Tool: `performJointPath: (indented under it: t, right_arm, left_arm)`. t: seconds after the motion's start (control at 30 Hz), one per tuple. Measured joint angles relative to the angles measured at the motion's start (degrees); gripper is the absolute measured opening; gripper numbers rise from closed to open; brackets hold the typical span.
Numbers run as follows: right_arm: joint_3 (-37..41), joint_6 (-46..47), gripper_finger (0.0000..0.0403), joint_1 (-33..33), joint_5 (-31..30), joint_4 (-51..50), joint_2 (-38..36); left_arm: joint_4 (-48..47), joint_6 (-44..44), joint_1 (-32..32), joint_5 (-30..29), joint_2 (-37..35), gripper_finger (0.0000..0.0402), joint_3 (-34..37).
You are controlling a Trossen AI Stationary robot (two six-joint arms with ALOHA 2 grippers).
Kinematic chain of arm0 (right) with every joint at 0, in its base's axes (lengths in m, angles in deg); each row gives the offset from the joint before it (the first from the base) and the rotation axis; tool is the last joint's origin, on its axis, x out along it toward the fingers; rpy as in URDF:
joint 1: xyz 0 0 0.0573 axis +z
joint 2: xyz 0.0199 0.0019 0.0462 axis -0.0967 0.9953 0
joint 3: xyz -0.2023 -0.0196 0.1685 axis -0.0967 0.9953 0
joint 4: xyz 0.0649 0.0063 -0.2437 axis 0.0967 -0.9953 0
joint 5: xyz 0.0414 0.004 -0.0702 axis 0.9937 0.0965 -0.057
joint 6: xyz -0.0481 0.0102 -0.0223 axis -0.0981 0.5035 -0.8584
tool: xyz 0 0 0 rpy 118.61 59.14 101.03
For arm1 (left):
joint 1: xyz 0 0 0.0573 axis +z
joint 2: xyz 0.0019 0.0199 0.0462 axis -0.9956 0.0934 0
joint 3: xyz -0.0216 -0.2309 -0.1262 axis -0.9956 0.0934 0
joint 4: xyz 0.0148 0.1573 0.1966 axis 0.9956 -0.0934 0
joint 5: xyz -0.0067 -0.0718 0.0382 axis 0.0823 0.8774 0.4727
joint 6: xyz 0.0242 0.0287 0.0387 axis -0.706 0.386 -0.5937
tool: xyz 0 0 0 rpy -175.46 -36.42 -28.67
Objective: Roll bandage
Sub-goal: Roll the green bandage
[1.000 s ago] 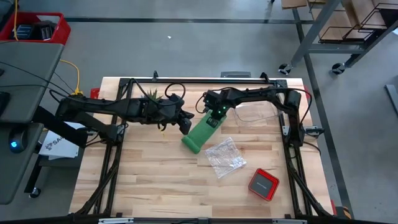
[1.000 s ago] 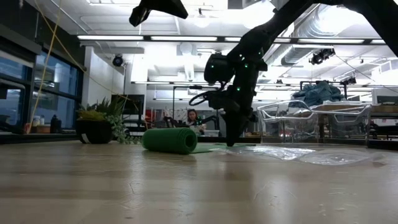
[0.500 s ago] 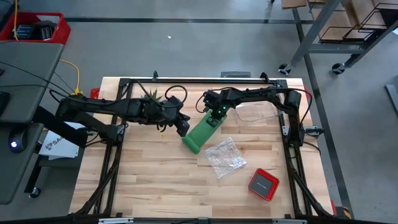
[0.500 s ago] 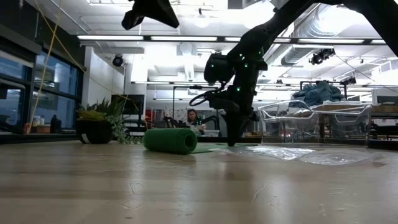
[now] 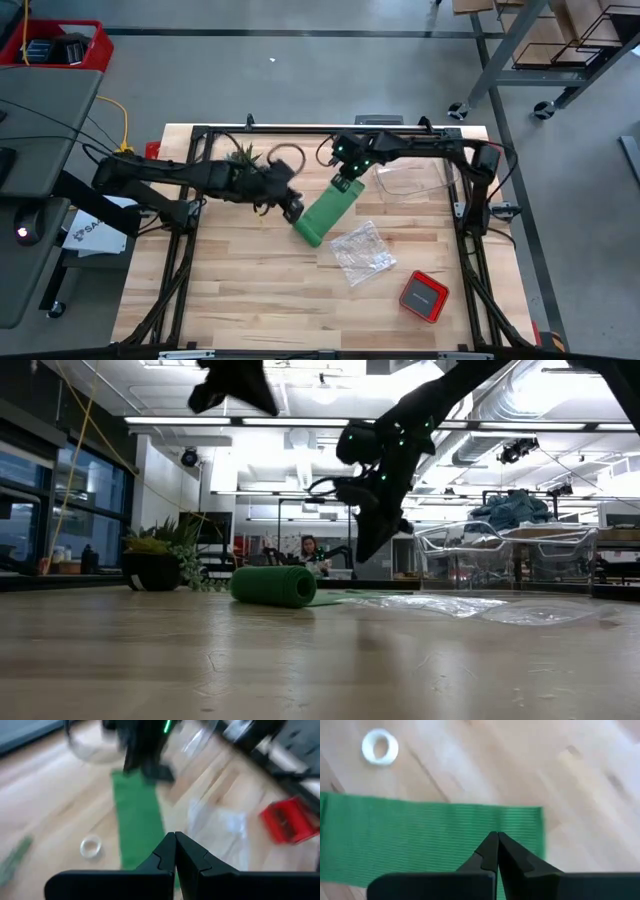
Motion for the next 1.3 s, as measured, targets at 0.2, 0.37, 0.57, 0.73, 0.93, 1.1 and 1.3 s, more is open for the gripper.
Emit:
performJointPath:
  t: [0.2, 0.37, 0.57, 0.73, 0.93, 1.1, 1.3]
  right_arm:
    - [0.00, -1.02, 0.0000, -3.56, 0.28, -3.21, -3.95]
    - [0.00, -1.07, 0.0000, -5.42, 1.45, -4.29, -6.24]
    - [0.00, -0.96, 0.0000, -5.73, 2.01, -4.18, -7.58]
    - [0.00, -0.85, 0.0000, -5.69, 2.02, -4.14, -8.27]
    - [0.00, -0.48, 0.0000, -5.69, 2.01, -3.97, -8.77]
    - [-0.01, -0.63, 0.0000, -5.69, 2.07, -4.18, -9.05]
    - [0.00, -1.52, 0.0000, -5.69, 2.20, -4.46, -9.05]
  left_arm:
    - [-1.67, 1.91, -2.94, 12.34, 7.17, 0.0000, 6.53]
    - [4.12, 2.72, -1.86, 24.16, 16.66, 0.0000, 10.30]
    - [9.13, 3.84, -1.39, 29.05, 24.11, 0.0000, 10.20]
    - [10.97, 4.35, -0.92, 26.53, 24.99, 0.0000, 10.20]
    - [16.92, 1.70, 3.68, 24.82, 24.99, 0.0000, 7.97]
    - [16.69, -4.22, 7.12, 22.30, 22.56, 0.0000, 0.95]
    - [13.86, -11.40, 8.37, 16.90, 17.55, 0.0000, -6.15]
